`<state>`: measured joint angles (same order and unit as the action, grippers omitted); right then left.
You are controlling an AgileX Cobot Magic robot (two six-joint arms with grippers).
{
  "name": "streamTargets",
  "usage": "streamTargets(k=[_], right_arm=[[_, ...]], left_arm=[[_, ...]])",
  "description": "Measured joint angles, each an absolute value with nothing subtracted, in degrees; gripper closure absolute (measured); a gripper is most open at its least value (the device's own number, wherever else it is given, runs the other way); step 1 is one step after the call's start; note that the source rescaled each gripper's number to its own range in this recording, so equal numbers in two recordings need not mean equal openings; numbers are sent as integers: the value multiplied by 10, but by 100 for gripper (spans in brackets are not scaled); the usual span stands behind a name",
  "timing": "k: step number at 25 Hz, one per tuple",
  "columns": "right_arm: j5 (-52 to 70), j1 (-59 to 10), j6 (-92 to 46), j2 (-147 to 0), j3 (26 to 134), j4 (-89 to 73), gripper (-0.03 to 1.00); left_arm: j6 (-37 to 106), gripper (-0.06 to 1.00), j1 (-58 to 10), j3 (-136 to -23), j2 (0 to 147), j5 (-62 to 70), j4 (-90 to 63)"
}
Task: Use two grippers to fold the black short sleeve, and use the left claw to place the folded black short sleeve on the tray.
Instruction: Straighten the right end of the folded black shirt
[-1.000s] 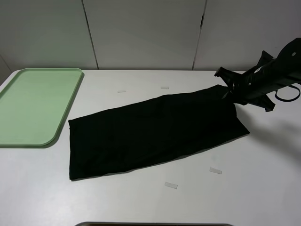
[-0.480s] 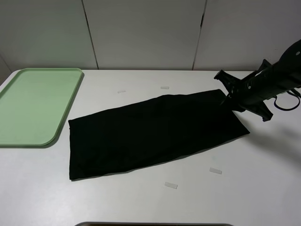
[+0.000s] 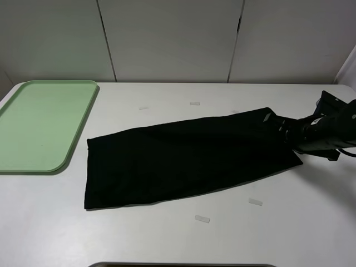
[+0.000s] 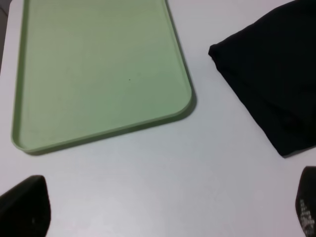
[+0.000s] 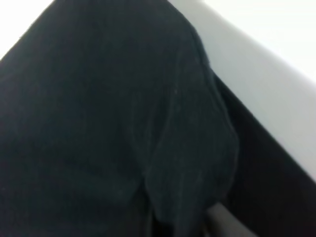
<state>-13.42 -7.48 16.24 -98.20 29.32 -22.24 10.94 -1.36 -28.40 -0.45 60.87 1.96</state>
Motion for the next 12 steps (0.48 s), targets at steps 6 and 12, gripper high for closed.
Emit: streamTargets(k=[6,12], right_arm=[[-213,-75,163,-998,257,-207,31],[-218,-75,207,-1023,251,-184,5]], left_arm=[[109,-6,-14,-284,-4,609,20],[109,-6,-14,-284,-4,609,20]])
